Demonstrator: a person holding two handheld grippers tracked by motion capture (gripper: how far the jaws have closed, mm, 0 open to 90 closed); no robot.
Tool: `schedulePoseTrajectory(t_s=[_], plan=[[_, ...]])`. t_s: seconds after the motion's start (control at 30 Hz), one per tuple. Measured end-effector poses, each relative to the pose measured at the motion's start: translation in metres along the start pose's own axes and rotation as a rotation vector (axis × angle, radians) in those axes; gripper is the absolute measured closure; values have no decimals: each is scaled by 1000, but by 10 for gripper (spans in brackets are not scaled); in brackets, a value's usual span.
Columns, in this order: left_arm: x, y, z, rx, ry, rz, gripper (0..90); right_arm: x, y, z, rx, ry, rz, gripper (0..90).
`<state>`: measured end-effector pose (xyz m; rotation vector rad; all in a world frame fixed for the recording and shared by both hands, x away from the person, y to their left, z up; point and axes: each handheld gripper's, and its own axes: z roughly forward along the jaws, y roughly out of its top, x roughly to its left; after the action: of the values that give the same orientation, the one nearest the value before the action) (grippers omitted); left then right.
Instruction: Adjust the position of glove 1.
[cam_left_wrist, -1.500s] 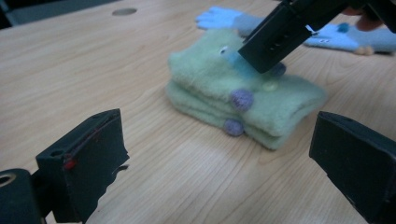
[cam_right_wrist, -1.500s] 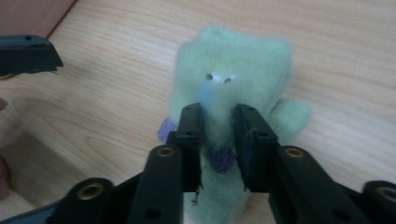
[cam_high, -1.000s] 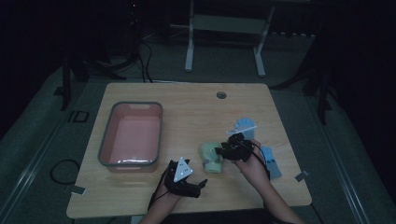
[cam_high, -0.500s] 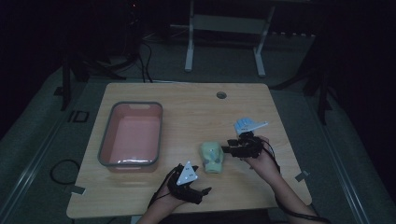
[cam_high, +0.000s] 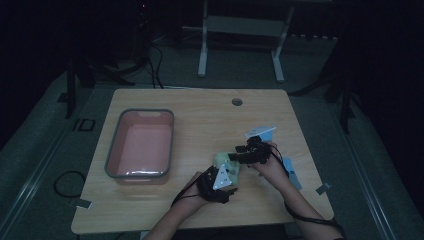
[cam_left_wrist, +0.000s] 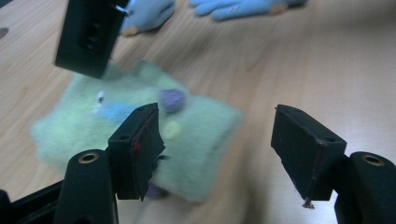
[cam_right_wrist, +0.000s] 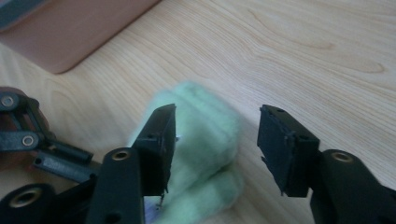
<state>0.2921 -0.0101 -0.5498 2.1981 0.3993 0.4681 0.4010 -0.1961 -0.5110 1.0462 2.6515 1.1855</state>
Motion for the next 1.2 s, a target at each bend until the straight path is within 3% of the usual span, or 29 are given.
schedulePoseTrajectory(t_s=[0.17,0.2,0.43,0.5,0.6,0.7,0.8,0.97,1.2], plan=[[4,-4,9,44,-6,47,374,-7,-4,13,29,32,27,400],[4,-5,10,46,-10,40,375,-9,-6,17,42,45,44,401],[1,-7,15,86,29,77,406,-12,-14,33,105,102,70,403],[0,-7,16,92,50,84,439,-13,-15,35,116,139,92,473],[0,-5,16,118,87,109,550,-13,-14,36,126,150,99,554],[4,0,13,126,79,77,653,-10,-13,34,120,142,90,667],[8,4,10,150,65,87,701,-5,-9,29,118,118,62,707],[15,13,2,167,51,76,717,-1,-3,23,102,113,62,712],[26,27,-18,166,50,102,718,6,12,11,58,118,62,714]])
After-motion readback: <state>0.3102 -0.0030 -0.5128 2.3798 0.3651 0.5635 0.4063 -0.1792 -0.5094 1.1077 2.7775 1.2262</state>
